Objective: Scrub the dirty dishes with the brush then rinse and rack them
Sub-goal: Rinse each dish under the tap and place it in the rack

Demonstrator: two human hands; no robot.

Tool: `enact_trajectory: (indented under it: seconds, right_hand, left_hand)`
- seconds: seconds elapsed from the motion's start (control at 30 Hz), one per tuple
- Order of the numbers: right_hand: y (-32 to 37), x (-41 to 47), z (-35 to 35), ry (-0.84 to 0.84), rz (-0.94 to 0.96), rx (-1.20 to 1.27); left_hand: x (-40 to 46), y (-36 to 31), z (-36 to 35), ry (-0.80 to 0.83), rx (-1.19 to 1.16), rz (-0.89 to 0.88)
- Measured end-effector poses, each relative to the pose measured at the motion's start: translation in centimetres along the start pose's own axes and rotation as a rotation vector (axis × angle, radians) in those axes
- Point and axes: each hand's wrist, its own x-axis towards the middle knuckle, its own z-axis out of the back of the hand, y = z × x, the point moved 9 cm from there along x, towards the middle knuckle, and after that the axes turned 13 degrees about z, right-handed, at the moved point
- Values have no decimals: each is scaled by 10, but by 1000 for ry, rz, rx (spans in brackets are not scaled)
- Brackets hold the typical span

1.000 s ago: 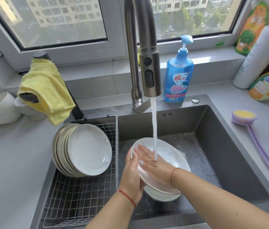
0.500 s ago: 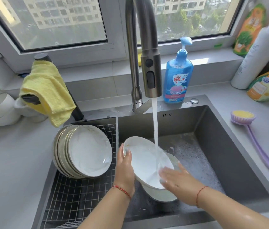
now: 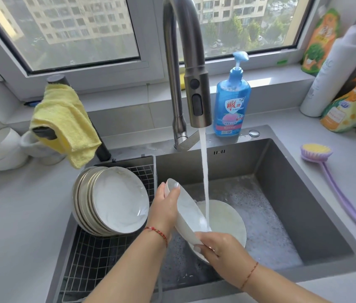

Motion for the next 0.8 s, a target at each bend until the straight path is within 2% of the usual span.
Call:
enact_trajectory:
  seconds: [0.2,0.4,0.6,0.8]
  right_hand:
    - [2,12,9,-138,-142,159]
    - [10,23,20,-251,-222,265]
    - [38,34,32,-360,-210,246]
    - [96,54,56,-488,-90,297]
  left_hand:
    - [-8,4,4,20,-92,59]
    - [-27,0,8,84,-185,20]
    - [-40,-12,23,125,-230,-116]
    - [-50,-20,69,30,-263,-267]
